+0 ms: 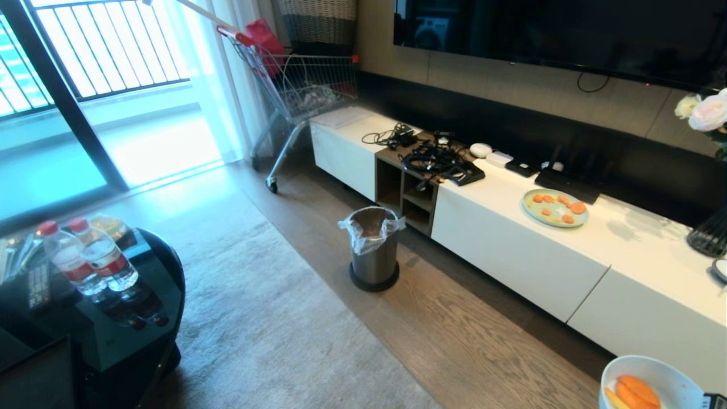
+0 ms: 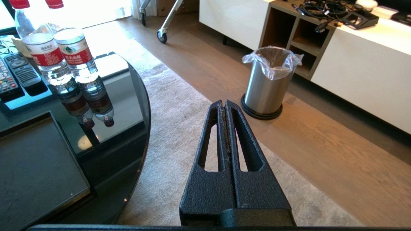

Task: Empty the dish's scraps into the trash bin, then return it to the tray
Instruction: Move the bowl over the trash can

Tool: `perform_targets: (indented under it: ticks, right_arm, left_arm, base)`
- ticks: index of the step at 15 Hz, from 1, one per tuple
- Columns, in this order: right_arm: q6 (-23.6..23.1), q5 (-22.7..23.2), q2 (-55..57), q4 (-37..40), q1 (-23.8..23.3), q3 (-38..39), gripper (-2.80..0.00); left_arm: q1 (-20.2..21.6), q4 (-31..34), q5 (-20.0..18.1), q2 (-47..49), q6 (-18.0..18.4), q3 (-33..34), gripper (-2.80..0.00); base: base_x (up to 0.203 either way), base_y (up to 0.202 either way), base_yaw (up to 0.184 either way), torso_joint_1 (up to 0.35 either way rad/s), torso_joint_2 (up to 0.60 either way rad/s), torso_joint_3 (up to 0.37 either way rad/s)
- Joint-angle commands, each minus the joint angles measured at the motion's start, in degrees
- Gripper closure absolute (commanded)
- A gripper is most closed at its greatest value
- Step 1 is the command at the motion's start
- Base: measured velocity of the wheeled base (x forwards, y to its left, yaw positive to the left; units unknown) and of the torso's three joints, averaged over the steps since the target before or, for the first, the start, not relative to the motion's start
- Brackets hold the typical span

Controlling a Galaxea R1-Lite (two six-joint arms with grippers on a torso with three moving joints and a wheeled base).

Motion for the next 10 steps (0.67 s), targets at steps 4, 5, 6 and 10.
perform_targets:
  ticks: [4,5,6,10]
  right_arm:
    - [0.3,-0.1,0.0,0.2,0.0,0.2,0.0]
    - [0.3,-0.1,0.0,0.2,0.0,0.2,0.0]
    - [0.3,-0.1,0.0,0.2,0.0,0.2,0.0]
    - [0.3,-0.1,0.0,0.2,0.0,0.2,0.0]
  left_arm:
    - [0.0,0.0,0.0,0.0,-0.1,0.0,0.0]
    - [0.0,0.0,0.0,0.0,-0.1,0.0,0.0]
    - [0.0,0.0,0.0,0.0,-0.1,0.0,0.0]
    - [0.0,0.0,0.0,0.0,-0.1,0.0,0.0]
  base:
    - [0.074,0.0,0.0,0.0,0.0,0.001]
    - [0.186,0.0,0.0,0.002,0.0,0.002]
    - [0.189,0.0,0.002,0.006,0.0,0.004]
    - [0.184,0.0,0.001,0.005,0.0,0.002]
